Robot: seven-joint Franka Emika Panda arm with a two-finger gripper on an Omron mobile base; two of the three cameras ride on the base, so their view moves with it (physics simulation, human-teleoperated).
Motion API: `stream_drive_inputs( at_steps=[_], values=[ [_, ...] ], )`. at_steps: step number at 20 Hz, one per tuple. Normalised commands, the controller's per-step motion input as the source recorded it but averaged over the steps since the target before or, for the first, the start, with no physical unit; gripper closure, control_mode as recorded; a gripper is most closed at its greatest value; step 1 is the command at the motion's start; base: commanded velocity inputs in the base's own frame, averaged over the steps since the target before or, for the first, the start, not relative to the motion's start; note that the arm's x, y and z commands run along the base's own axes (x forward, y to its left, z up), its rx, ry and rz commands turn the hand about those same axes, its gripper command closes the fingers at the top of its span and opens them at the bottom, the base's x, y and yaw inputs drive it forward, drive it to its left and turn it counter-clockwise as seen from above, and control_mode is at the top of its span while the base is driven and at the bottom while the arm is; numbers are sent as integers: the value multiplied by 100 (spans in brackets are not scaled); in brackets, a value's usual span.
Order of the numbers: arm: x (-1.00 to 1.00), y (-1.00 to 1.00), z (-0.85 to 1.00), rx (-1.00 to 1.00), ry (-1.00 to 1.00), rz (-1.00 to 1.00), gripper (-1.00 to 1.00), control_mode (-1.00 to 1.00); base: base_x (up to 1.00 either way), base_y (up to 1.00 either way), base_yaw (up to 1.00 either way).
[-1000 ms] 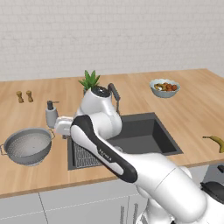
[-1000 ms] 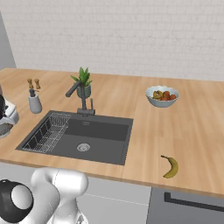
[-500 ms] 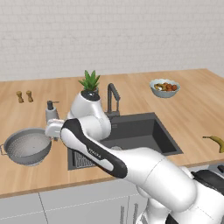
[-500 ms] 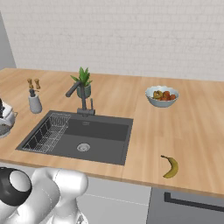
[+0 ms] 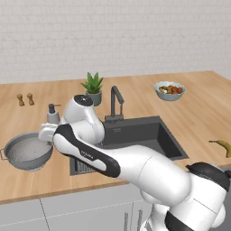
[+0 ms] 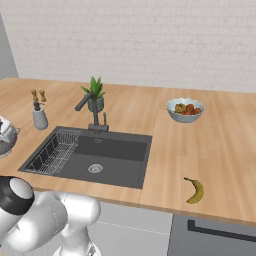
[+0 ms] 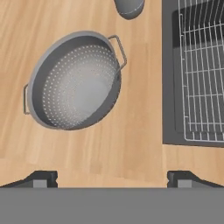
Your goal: Put the colander in the sink, put the banana in the colander, and turn on the sink faucet and pour water over the colander.
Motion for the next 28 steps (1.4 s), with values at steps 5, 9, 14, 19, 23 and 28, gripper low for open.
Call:
stream_drive_inputs(
  at_steps=[5, 9, 14, 19, 23, 28],
  values=[
    [18, 21, -21, 0, 0, -2, -100, -100, 0, 0, 0],
    [14, 3, -23, 0, 0, -1, -100, -100, 0, 0, 0],
    [20, 2, -10, 0, 0, -2, -100, -100, 0, 0, 0],
    [19, 11, -19, 0, 0, -4, -100, -100, 0, 0, 0],
    [13, 16, -20, 0, 0, -4, -100, -100, 0, 0, 0],
    [15, 21, -20, 0, 0, -4, -100, -100, 0, 0, 0]
  ],
)
